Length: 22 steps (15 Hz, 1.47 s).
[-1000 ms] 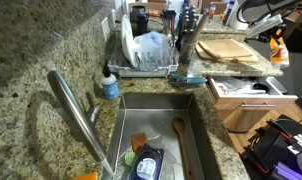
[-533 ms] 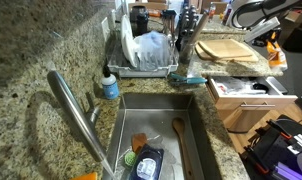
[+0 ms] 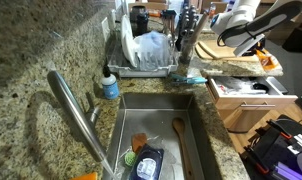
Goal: Push the faucet handle to the right, remove the orange packet from the top of the counter and place it in the open drawer, close the open drawer
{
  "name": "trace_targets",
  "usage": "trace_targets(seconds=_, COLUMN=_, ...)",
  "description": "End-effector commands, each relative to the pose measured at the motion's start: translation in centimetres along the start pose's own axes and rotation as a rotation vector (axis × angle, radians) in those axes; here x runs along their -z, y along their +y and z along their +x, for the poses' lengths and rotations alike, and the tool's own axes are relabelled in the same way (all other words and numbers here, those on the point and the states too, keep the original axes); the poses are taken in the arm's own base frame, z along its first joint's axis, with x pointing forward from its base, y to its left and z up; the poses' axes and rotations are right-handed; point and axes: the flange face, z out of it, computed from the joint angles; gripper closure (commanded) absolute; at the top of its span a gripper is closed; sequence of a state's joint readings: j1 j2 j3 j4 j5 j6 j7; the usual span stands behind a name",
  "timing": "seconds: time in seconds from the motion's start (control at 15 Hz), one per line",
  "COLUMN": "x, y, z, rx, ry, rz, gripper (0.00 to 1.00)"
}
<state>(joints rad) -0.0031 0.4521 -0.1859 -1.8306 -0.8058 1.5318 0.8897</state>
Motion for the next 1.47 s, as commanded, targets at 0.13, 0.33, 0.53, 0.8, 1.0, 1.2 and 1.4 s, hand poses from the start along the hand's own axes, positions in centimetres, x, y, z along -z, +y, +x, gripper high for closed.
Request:
trace_targets(seconds=0.13, x=-1.2, y=-1.2, z=-0.4, rx=0.135, ry=-0.083, rz=-0.050, gripper=1.00)
trace_targets(seconds=0.33, x=-2.6, y=-2.9, z=-1.4, rx=0.206, ry=-0.087, rz=-0.114, gripper=1.00)
trace_targets(seconds=0.53, x=-2.4, y=-3.5, z=-1.5, rx=0.176, ry=-0.075, rz=-0.104, gripper=1.00)
trace_targets(seconds=0.8, x=-2.1, y=-4.6, z=-2.1, rx=0.217, ry=-0.020, rz=-0.109, gripper=1.00)
trace_targets(seconds=1.0, x=-1.3, y=-6.0, z=-3.4, rx=0.325, ry=0.101, rz=-0.178, gripper=1.00)
trace_targets(seconds=1.2, x=-1.0, y=-6.8, z=-4.2, rx=0.418, ry=0.116, rz=-0.261, gripper=1.00)
trace_targets(seconds=1.4, x=-0.7, y=-7.1, z=-4.1, rx=0.381, ry=0.114, rz=-0.233, gripper=1.00)
